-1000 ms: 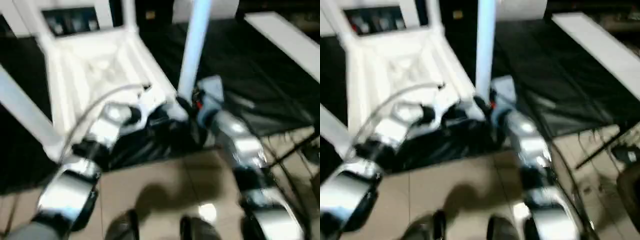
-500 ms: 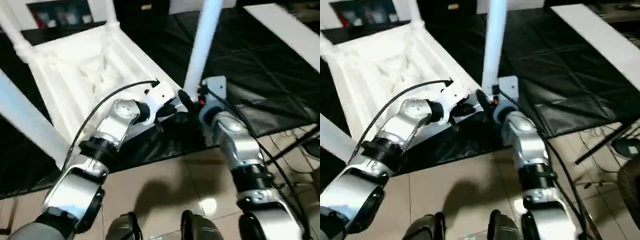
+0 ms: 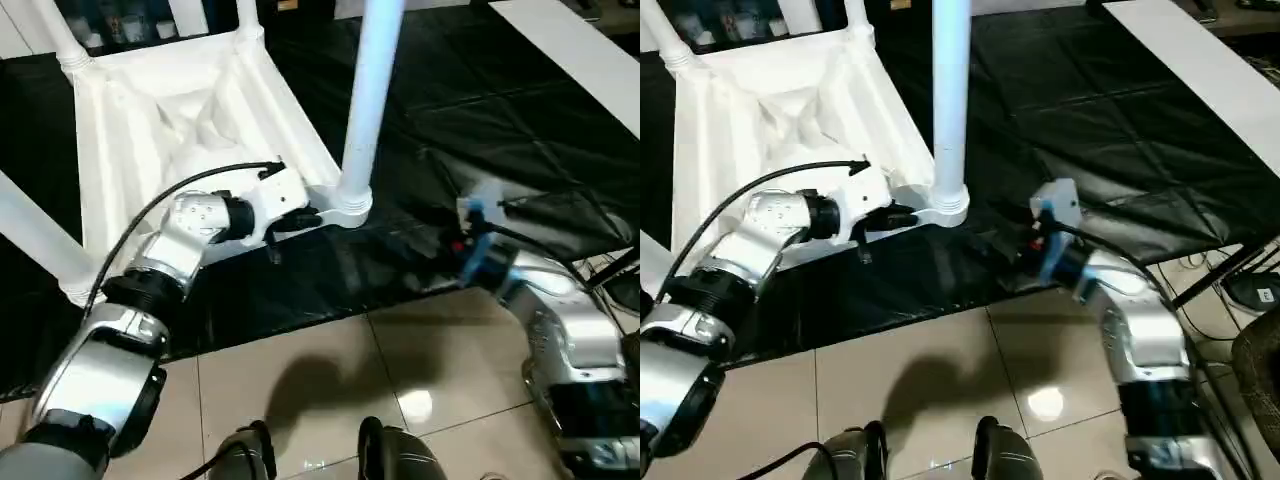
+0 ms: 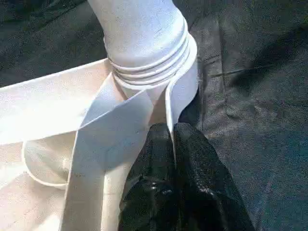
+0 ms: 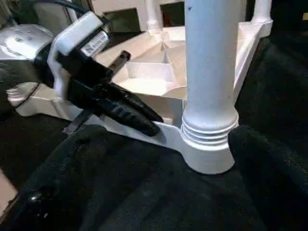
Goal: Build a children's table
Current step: Rotate leg to tighten
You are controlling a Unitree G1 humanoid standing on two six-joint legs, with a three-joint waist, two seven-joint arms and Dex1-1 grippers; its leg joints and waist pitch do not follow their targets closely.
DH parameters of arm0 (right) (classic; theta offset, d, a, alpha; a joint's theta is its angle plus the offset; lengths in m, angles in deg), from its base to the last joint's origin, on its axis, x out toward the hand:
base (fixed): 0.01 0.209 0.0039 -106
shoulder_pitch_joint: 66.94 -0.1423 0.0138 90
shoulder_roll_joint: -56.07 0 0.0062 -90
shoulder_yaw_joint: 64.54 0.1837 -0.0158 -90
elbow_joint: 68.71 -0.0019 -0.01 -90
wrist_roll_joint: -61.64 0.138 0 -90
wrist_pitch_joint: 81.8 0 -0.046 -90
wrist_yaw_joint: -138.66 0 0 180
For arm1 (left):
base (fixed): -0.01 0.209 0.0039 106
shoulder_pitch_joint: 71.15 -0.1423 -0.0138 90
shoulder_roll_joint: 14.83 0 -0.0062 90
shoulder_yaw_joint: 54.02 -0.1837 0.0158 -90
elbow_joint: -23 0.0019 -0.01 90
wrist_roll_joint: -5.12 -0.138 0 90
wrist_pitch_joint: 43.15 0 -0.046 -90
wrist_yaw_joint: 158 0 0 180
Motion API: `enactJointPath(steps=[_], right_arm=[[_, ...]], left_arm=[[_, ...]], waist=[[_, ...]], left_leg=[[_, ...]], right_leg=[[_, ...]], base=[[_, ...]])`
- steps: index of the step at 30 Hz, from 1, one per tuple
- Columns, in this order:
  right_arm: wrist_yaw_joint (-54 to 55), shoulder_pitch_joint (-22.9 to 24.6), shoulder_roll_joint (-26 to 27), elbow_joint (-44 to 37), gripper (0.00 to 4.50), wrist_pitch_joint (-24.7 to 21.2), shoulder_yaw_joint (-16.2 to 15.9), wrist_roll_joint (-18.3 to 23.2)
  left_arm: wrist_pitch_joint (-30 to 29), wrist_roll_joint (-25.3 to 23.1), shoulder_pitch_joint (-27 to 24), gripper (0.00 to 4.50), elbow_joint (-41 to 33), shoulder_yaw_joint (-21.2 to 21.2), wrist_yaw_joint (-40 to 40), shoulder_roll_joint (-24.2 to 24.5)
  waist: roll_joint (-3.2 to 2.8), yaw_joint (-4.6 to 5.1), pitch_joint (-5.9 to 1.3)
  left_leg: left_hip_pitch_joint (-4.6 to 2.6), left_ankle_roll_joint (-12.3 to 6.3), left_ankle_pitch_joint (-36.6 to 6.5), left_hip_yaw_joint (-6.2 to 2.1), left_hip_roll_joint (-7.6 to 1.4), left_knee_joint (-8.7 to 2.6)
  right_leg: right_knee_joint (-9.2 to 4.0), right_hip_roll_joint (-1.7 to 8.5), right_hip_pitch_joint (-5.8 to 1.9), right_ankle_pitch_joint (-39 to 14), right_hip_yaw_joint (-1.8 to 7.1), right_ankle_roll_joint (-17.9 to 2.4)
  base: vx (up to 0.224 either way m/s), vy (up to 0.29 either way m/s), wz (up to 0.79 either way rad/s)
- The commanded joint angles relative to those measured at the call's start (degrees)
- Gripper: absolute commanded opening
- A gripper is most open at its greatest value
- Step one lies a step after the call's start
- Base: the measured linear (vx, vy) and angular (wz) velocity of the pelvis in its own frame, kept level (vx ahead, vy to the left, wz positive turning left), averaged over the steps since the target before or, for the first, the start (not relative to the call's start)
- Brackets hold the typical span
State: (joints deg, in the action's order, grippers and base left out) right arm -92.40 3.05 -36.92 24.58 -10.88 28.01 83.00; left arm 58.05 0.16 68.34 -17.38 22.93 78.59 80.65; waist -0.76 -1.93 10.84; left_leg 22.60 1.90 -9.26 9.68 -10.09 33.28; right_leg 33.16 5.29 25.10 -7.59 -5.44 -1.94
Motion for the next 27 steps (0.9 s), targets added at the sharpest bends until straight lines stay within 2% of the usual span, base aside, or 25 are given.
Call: enactJointPath(steps=[1,2,4,5,6,8,9,10,12,13,14,15,16,17,18,19,20,21,22,23,24,25,26,27], right_arm=[[0.42,0.9,-0.26,-2.21,4.49,-2.11,1.16,1.59],[0.94,1.46,-0.18,-3.14,4.5,-2.9,1.24,2.02],[3.34,2.05,0.56,-4.13,4.5,-2.57,1.7,1.47],[5.75,2.67,1.42,-5.17,4.5,-2.14,2.25,1.15],[5.75,2.67,1.42,-5.17,4.5,-2.14,2.25,1.15],[12.68,3.89,1.28,-8.0,4.5,-8.01,1.33,-2.21],[12.68,3.89,1.28,-8.0,4.5,-8.01,1.33,-2.21],[13.7,4.29,1.16,-8.86,4.5,-8.65,0.81,-3.1],[15.27,5.32,1.51,-10.93,4.5,-9.79,0.19,-3.92],[17.47,6.53,2.53,-12.6,4.5,-9.22,0.26,-4.95],[18.51,7.05,3.08,-13.17,4.5,-8.54,0.43,-5.49],[19.4,7.92,3.33,-14.2,4.5,-8.15,0.12,-6.08],[19.81,8.73,3.3,-15.2,4.5,-8.38,-0.34,-6.39],[19.81,8.73,3.3,-15.2,4.5,-8.38,-0.34,-6.39],[20.97,9.85,3.74,-16.39,4.5,-9.43,-0.38,-6.09],[23.43,12.11,5.37,-18.15,4.5,-9.0,-0.26,-6.27],[23.43,12.11,5.37,-18.15,4.5,-9.0,-0.26,-6.27],[23.43,12.11,5.37,-18.15,4.5,-9.0,-0.26,-6.27],[25.04,13.53,6.04,-19.45,4.5,-9.33,-0.54,-6.88],[25.3,13.94,5.96,-19.82,4.5,-9.84,-0.75,-7.09],[25.74,14.3,6.41,-20.16,4.5,-9.89,-0.63,-6.92],[27.03,15.39,7.58,-20.96,4.5,-9.28,-0.37,-6.98],[27.21,15.5,7.73,-21.03,4.5,-9.11,-0.3,-7.03],[28.41,16.4,8.49,-21.65,4.5,-8.43,-0.05,-7.54]], left_arm=[[1.32,2.35,0.64,0.27,0.08,1.95,3.99,1.42],[0.74,3.74,0.7,0.54,-0.3,2.85,5.16,1.48],[0.5,5.45,0.71,0.54,-0.87,3.97,6.24,1.62],[0.54,7.29,0.79,0.68,-1.18,5.33,6.67,1.63],[0.54,7.29,0.79,0.84,-1.18,5.33,6.67,1.63],[-0.89,11.89,-0.16,0.99,-3.43,9.64,4.3,0.57],[-0.89,11.89,-0.16,0.99,-3.43,9.64,4.3,0.57],[-1.7,12.49,-0.53,1.04,-3.99,10.55,3.09,0.16],[-4.36,12.48,-1.98,1.04,-6.16,11.8,-1.31,-0.65],[-7.26,12.75,-4.73,1.04,-10.28,13.18,-5.81,-1.54],[-8.47,13.01,-6.04,1.04,-12.25,13.8,-7.5,-1.91],[-10.73,13.81,-8.63,1.04,-16.07,14.78,-9.68,-2.61],[-12.67,14.57,-12.01,1.04,-21.07,15.58,-11.84,-3.63],[-12.67,14.57,-12.01,1.04,-21.07,15.58,-11.84,-3.63],[-16.3,14.07,-16.71,1.04,-27.81,16.0,-15.35,-5.16],[-21.57,11.18,-27.59,1.04,-42.4,15.97,-22.69,-9.67],[-21.57,11.18,-27.59,1.04,-42.4,15.97,-22.69,-9.67],[-21.57,11.18,-27.59,1.04,-42.4,15.97,-22.69,-9.67],[-24.82,9.74,-34.44,1.04,-51.32,15.66,-27.44,-13.2],[-25.03,9.45,-36.3,1.04,-53.67,15.51,-28.56,-14.25],[-25.91,9.93,-37.28,1.04,-55.08,15.62,-29.63,-14.9],[-27.16,9.85,-40.01,1.04,-58.69,15.94,-32.53,-16.55],[-27.23,9.75,-40.24,1.04,-58.96,15.97,-32.78,-16.68],[-28.2,9.28,-42.17,1.04,-61.32,16.37,-34.96,-17.67]], waist=[[0.41,-0.62,-6.25],[0.31,-0.66,-6.35],[0.2,-0.77,-6.38],[0.12,-1.02,-6.68],[0.09,-1.07,-6.6],[0.44,-1.13,-6.85],[0.35,-1.18,-6.8],[0.51,-1.25,-6.88],[0.38,-1.47,-6.71],[-0.08,-1.58,-6.77],[0.05,-1.54,-6.81],[-0.09,-1.54,-6.89],[0.07,-1.46,-6.88],[0.05,-1.36,-6.91],[0.05,-1.32,-6.95],[0.95,-1.43,-6.32],[0.2,-0.36,-6.41],[-1.16,0.58,-6.35],[-1.97,0.92,-6.47],[-2.67,1.8,-5.88],[-2.56,2.06,-5.7],[-1.85,1.54,-5.04],[-1.41,1.31,-4.93],[1.35,0.16,-4.26]], left_leg=[[-0.74,-5.36,-8.91,-0.71,-2.39,-3.55],[-0.99,-5.1,-8.92,-0.6,-2.46,-3.5],[-1.05,-5.11,-8.37,-0.57,-2.55,-3.51],[-1.13,-5.11,-6.97,-0.52,-2.72,-3.45],[-1.09,-5.14,-6.59,-0.53,-2.79,-3.47],[-1.17,-5.24,-4.34,-0.49,-2.7,-3.42],[-1.15,-5.36,-4.36,-0.44,-2.64,-3.37],[-1.19,-5.46,-4.73,-0.34,-2.61,-3.32],[-1.12,-5.26,-5.7,-0.26,-2.64,-3.25],[-1.04,-4.99,-6.24,-0.39,-2.58,-3.2],[-1.02,-4.8,-6.35,-0.34,-2.83,-3.26],[-1.0,-4.55,-6.97,-0.33,-2.73,-3.2],[-0.9,-4.44,-7.09,-0.29,-2.64,-3.26],[-0.78,-4.23,-7.2,-0.44,-2.88,-3.31],[-1.07,-4.31,-8.06,-0.23,-2.57,-3.22],[2.37,-6.29,-6.93,-3.16,-1.76,-4.15],[2.17,-7.94,-7.6,-4.14,-3.01,-4.98],[0.91,-10.78,-9.09,-6.71,-4.59,-4.88],[0.04,-12.52,-9.43,-8.57,-5.57,-4.92],[-0.51,-17.22,-8.73,-12.34,-7.07,-6.34],[-2.49,-19.6,-9.92,-14.47,-7.4,-6.84],[-1.11,-18.15,-13.84,-14.0,-6.47,-7.66],[0.1,-16.05,-15.79,-13.98,-5.22,-8.11],[2.25,-7.37,-19.35,-9.95,-0.11,-3.16]], right_leg=[[-3.36,3.79,-4.65,-14.0,3.22,-13.65],[-3.3,3.74,-4.44,-13.31,3.24,-14.03],[-3.16,3.71,-4.38,-12.23,3.28,-14.52],[-2.63,3.73,-4.32,-9.42,3.32,-15.58],[-2.55,3.76,-4.27,-8.53,3.35,-15.89],[-1.84,3.46,-4.44,-5.3,3.3,-17.07],[-1.86,3.44,-4.39,-5.35,3.28,-17.16],[-2.06,3.57,-4.41,-5.95,3.3,-16.94],[-2.23,3.66,-4.4,-8.22,3.37,-16.06],[-2.31,3.74,-4.55,-9.49,3.33,-15.47],[-2.38,3.89,-4.55,-9.64,3.4,-15.25],[-2.54,3.79,-4.53,-10.78,3.35,-14.82],[-2.71,3.64,-4.5,-11.5,3.28,-14.46],[-2.52,3.75,-4.72,-11.5,3.3,-14.42],[-3.03,3.32,-4.28,-13.27,3.2,-13.5],[-1.68,3.86,-6.45,-11.33,0.4,-12.94],[-1.69,3.23,-6.56,-11.62,-0.66,-11.91],[-1.67,2.54,-5.15,-10.6,-1.32,-11.64],[-0.51,1.69,-4.68,-10.12,-1.64,-12.86],[2.52,-0.34,-4.38,-12.68,-2.49,-14.22],[4.61,-1.58,-2.37,-17.95,-1.8,-15.29],[5.82,-1.17,-2.3,-17.71,0.19,-16.17],[5.82,-0.75,-2.99,-17.55,1.65,-16.18],[-1.52,2.87,-2.66,-27.86,4.78,-13.92]], base=[[0.0,0.0,0.0],[0.0,0.0,0.0],[0.0,0.0,0.0],[0.0,0.0,0.0],[0.0,0.0,0.0],[0.0,0.0,0.0],[0.0,0.0,0.0],[0.0,0.0,0.0],[0.0,0.0,0.0],[0.0,0.0,0.0],[0.0,0.0,0.0],[0.0,0.0,0.0],[0.0,0.0,0.0],[0.0,0.0,0.0],[0.0,0.0,0.0],[-0.05,-0.016,0.1],[-0.05,-0.016,0.1],[0.007,-0.044,0.42],[0.055,-0.079,0.53],[0.055,-0.079,0.53],[0.001,-0.134,0.62],[-0.013,-0.199,0.8],[-0.013,-0.199,0.8],[-0.041,-0.247,0.82]])
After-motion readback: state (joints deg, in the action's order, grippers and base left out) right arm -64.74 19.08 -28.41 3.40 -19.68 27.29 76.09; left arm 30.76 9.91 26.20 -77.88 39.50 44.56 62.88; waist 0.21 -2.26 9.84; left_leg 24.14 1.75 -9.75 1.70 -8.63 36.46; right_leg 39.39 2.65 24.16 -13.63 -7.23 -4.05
